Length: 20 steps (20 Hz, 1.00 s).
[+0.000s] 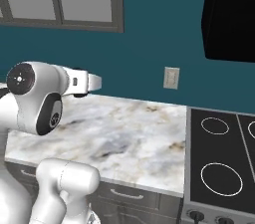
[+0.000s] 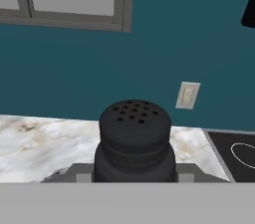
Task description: Take 2 condiments from the cabinet and move them on the counter near the stove.Make sure the condiments are lined up with each other, next to each other.
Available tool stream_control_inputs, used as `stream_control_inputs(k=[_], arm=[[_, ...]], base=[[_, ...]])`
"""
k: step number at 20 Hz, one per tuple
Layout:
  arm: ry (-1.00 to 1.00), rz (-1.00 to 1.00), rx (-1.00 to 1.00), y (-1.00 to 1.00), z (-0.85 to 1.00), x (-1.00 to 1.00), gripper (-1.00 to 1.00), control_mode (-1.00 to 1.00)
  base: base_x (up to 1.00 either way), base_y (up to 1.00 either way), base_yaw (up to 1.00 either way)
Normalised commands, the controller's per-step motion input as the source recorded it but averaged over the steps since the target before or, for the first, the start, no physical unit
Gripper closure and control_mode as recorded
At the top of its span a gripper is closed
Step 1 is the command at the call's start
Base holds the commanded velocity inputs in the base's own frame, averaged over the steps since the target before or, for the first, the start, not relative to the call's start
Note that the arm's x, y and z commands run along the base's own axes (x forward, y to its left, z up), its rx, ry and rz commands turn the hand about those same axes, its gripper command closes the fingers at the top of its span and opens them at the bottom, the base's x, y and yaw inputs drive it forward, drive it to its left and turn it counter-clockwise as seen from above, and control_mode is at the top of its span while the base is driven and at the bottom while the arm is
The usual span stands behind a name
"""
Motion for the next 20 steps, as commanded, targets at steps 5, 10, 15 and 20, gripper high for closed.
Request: stream_control_inputs(k=[5,10,15,20], arm=[[0.00,0.00,0.00,-0.84,-0.65,0.13,1.00,-1.00],[0.01,0.00,-0.06,-0.79,-0.83,0.45,1.00,-1.00],[0.19,-0.04,-0.04,-0.75,-0.50,0.60,1.00,-1.00],[0.32,-0.02,0.00,-1.00,-0.43,0.48,1.00,-1.00]], base=[[0.00,0.00,0.00],[0.00,0.00,0.00],[0.00,0.00,0.00],[0.00,0.00,0.00]])
